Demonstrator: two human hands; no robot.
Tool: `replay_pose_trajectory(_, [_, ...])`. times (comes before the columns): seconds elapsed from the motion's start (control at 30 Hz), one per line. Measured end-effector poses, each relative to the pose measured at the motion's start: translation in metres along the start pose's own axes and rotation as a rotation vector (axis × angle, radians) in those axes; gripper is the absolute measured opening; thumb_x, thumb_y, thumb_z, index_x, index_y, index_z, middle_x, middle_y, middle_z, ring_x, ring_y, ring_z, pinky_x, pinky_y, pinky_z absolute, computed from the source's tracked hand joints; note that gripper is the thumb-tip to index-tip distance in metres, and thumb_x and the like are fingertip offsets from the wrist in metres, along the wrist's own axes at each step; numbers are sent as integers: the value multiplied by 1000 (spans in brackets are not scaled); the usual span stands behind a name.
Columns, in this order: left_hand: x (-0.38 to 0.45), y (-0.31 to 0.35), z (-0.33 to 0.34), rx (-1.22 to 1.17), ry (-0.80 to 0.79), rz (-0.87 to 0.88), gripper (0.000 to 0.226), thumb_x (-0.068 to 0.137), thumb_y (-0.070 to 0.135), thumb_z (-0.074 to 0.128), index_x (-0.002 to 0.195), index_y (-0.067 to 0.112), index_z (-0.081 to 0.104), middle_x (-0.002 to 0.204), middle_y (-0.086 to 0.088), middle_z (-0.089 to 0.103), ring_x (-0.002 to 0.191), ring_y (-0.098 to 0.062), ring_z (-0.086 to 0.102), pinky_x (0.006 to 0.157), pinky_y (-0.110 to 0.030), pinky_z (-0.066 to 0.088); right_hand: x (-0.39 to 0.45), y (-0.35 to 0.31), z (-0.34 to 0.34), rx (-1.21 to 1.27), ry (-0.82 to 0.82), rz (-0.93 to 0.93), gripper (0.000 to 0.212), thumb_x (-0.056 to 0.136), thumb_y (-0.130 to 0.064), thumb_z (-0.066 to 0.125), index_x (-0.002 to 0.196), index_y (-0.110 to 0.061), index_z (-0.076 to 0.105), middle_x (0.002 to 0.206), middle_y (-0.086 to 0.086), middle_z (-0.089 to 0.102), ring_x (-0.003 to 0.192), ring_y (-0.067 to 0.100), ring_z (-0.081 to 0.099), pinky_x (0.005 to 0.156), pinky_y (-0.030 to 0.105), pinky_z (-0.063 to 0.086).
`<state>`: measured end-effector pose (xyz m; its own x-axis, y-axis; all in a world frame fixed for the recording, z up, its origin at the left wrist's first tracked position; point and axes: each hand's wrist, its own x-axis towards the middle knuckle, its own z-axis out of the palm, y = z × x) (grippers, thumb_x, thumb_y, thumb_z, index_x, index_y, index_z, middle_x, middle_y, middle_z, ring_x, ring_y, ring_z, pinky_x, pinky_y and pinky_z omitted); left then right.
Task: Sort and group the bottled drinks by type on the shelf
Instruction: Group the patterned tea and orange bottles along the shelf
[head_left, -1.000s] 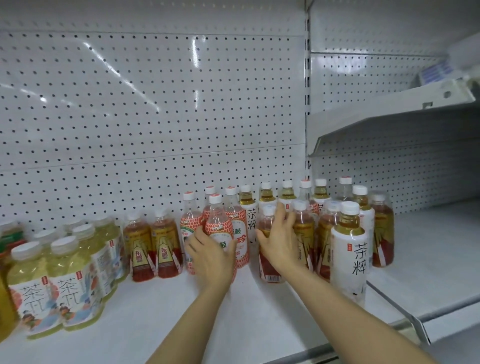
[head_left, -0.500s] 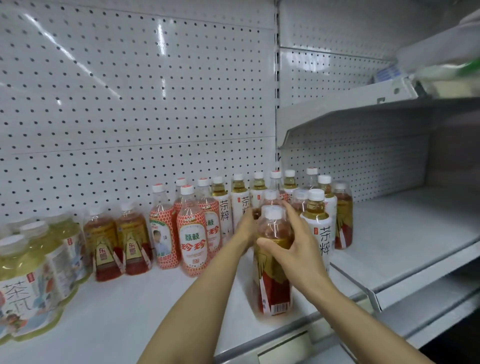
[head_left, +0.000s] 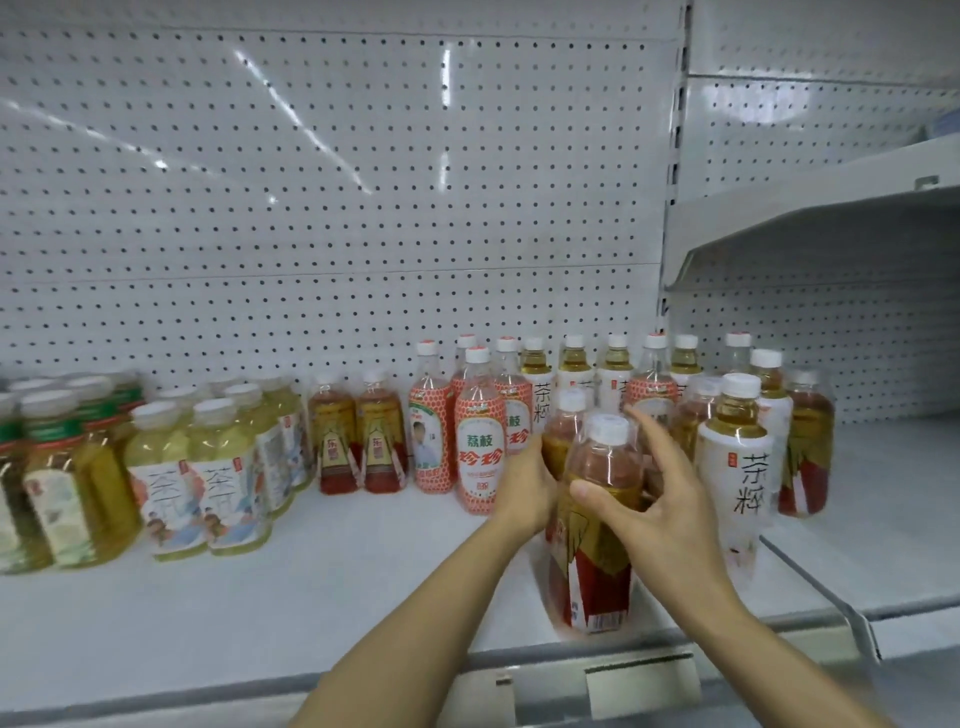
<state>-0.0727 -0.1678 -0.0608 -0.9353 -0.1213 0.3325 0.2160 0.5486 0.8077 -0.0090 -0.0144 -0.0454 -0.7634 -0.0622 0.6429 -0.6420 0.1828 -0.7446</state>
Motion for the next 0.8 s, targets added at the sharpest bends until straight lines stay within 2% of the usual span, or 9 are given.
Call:
replay_pose_trajectory(0.07, [-21,-5,-21,31,98,-11,52,81,35,75,126,18,55,116,2,68,108,-16,63,94,-36,54,-4,-7,10,25,-14,-25,81,71,-30,82,139,-42,40,136,-21,45,126,4,45,102,44,46])
replay_pose_trajectory(0.13, [-40,-19,-45,2,164,-35,52,75,29,81,120,18,58,109,3,70,102,-13,66,90,-36,57,-8,-15,22,44,-40,-46,81,72,-31,81,142,-36,39,138,-18,45,126,4,44,104,42,45])
replay_pose_trajectory(0.23, [-68,-36,-84,32,261,-70,60,65,33,86,118,20,60,102,7,73,94,-8,69,84,-35,60,-11,-23,48,66,-107,-55,82,74,-28,80,143,-32,38,134,-17,45,123,4,46,103,37,45])
replay_pose_trajectory(0.37, [-92,-56,-133,111,382,-131,69,57,47,90,115,25,61,100,11,72,91,-4,69,81,-29,59,-5,-23,95,109,-201,-55,83,73,-33,80,143,-38,36,136,-25,40,127,2,42,105,37,43])
replay_pose_trajectory(0.47, [-98,-72,-164,136,445,-204,65,60,43,91,113,22,60,97,11,71,88,-8,69,76,-27,58,6,-23,131,115,-269,-55,83,75,-36,78,144,-41,32,137,-20,41,120,-6,41,102,26,40])
replay_pose_trajectory(0.53, [-98,-81,-179,175,469,-237,62,64,41,90,114,24,58,99,8,70,89,-11,68,76,-28,57,14,-22,155,111,-304,-62,83,76,-35,77,145,-41,30,141,-16,40,122,-5,40,102,26,38])
replay_pose_trajectory(0.63, [-91,-91,-196,202,465,-275,67,66,44,88,120,25,55,105,6,69,94,-13,67,83,-35,57,31,-17,188,97,-344,-53,85,77,-37,75,146,-43,26,146,-12,37,130,4,38,106,33,39])
replay_pose_trajectory(0.7, [-86,-95,-198,224,441,-299,69,69,45,85,124,23,50,108,6,67,97,-14,65,82,-32,55,41,-14,204,90,-354,-37,84,77,-38,75,145,-43,26,145,-12,38,129,7,41,106,36,40])
replay_pose_trajectory(0.8, [-79,-103,-193,348,443,-321,84,71,52,80,137,19,40,130,-2,55,120,-23,55,95,-37,49,47,-4,218,102,-371,39,81,73,-39,78,140,-42,33,132,-17,47,120,4,48,101,33,44])
